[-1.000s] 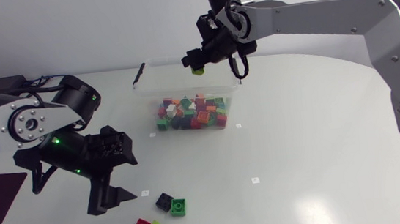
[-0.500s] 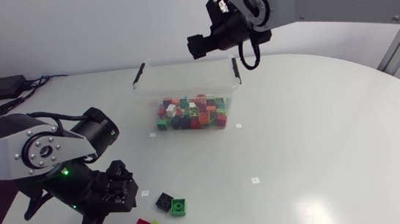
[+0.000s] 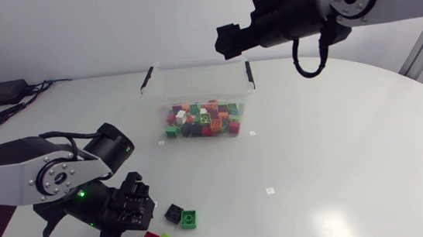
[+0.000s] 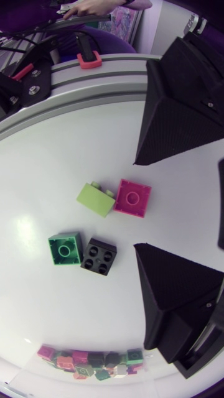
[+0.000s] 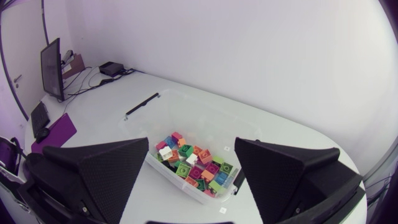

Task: Place the duplo bricks in the container

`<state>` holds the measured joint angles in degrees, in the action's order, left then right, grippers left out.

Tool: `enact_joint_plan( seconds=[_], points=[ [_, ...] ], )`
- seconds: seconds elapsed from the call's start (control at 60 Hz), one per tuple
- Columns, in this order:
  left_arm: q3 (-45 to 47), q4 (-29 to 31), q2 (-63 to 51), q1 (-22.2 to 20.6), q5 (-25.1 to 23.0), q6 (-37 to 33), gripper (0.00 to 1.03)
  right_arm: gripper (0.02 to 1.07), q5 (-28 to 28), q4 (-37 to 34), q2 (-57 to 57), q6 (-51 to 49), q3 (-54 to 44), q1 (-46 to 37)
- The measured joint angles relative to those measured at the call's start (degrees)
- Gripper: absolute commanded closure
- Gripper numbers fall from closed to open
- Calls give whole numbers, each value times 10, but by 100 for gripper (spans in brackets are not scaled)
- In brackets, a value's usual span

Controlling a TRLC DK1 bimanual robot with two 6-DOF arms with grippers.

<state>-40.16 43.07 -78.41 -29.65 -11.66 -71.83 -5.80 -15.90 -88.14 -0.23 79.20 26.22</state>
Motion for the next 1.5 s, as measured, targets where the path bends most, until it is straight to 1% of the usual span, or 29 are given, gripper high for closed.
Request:
enact_joint_plan(
  seconds=[0.067,0.117,0.183,0.233,0.35,0.367,0.417,0.45,0.467,0.483,0.5,0.517,0.533,0.55,0.583,0.6,0.633,0.85,1.033,1.133,1.217,1.367,1.5],
  points=[
    [10,-14,-4,-9,0,0,18,7,0,2,26,0,-25,4],
    [17,-23,-10,-14,0,0,22,7,0,8,42,0,-42,4],
    [24,-31,-21,-17,0,0,22,7,0,10,58,-2,-63,6],
    [27,-36,-27,-17,0,0,26,7,0,11,66,-2,-74,7],
    [33,-56,-40,-23,0,3,27,7,0,12,84,-2,-98,8],
    [34,-57,-41,-24,0,3,31,7,0,11,87,-2,-101,9],
    [37,-61,-43,-25,0,5,39,7,0,12,95,-2,-108,12],
    [39,-64,-45,-25,0,9,44,7,0,12,101,-3,-114,16],
    [39,-65,-45,-25,0,9,44,7,0,12,105,-4,-118,19],
    [40,-66,-46,-25,0,9,49,7,0,12,107,-4,-121,21],
    [41,-68,-46,-25,0,10,50,7,0,13,111,-7,-125,23],
    [41,-70,-46,-25,0,12,56,7,-2,16,113,-7,-129,26],
    [42,-72,-46,-25,0,12,59,7,-4,16,116,-12,-134,28],
    [43,-73,-46,-25,0,13,65,7,-5,16,119,-14,-138,31],
    [44,-77,-47,-25,0,13,70,7,-8,16,123,-18,-146,35],
    [45,-78,-47,-25,0,13,77,7,-10,16,125,-21,-151,37],
    [47,-81,-47,-25,0,13,80,7,-16,18,130,-29,-162,42],
    [54,-87,-43,-13,-7,13,80,7,-47,24,150,-78,-236,97],
    [61,-76,-13,29,-4,13,82,7,-63,10,138,-115,-261,150],
    [60,-70,11,51,-4,13,82,7,-68,9,102,-133,-262,172],
    [57,-67,24,75,-7,13,82,10,-71,5,65,-144,-262,186],
    [23,-66,31,115,-38,19,82,10,-75,-7,7,-162,-262,205],
    [-19,-66,30,139,-73,54,82,10,-75,-18,-35,-171,-257,216]
  ],
)
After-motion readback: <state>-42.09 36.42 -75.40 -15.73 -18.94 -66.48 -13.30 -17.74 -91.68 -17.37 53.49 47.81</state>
